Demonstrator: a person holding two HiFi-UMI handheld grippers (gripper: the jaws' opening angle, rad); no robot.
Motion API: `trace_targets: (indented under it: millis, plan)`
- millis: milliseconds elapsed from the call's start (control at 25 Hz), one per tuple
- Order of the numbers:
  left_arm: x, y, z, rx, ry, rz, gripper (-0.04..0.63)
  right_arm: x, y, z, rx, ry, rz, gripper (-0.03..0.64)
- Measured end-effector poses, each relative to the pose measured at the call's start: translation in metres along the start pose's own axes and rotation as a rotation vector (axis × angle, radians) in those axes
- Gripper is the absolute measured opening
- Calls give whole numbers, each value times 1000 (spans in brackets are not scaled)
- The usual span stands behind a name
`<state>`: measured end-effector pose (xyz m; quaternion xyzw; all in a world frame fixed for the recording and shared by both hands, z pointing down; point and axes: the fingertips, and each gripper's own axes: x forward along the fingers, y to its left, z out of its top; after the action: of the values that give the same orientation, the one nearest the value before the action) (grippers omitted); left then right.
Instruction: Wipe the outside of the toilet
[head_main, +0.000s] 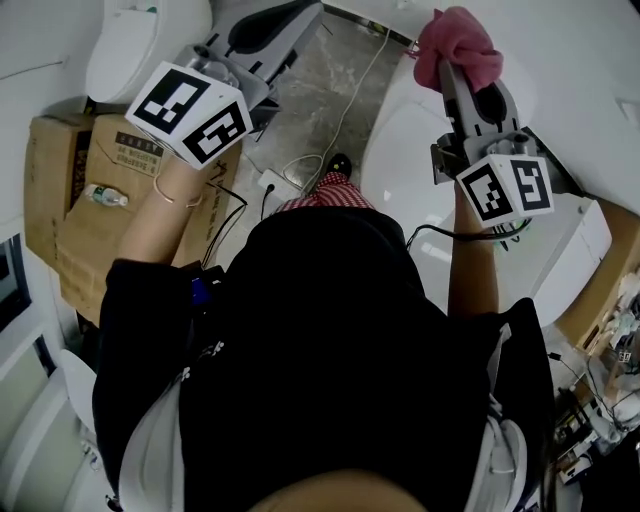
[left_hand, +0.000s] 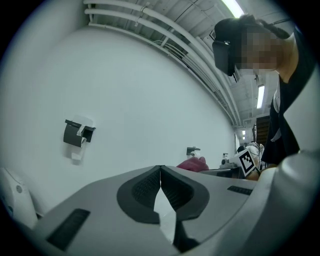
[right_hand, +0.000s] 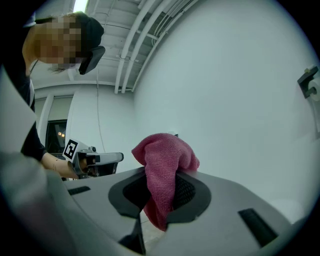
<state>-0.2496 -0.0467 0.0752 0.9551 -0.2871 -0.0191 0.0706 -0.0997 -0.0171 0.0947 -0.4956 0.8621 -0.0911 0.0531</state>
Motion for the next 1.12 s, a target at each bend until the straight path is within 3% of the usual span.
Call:
trace_targets:
  millis: [160, 320, 440, 640, 920, 1120]
  plan:
    - [28, 8, -1, 14, 9, -24, 11, 3, -23, 11, 27, -68, -27, 78]
    - [51, 4, -3, 31, 37, -56, 9, 2, -38, 7, 37, -45, -63, 78]
    - [67, 5, 0, 58, 70, -83, 10, -1, -47, 12, 71, -88, -104, 78]
    - [100, 6, 15, 80, 25, -186, 11, 5, -60, 13, 74, -103, -171, 78]
    - [143, 32, 2, 56, 41, -295, 10, 35, -84, 5, 93, -97, -274, 78]
    - [163, 47, -7, 86, 66, -385, 10, 72, -83, -3, 116, -105, -288, 78]
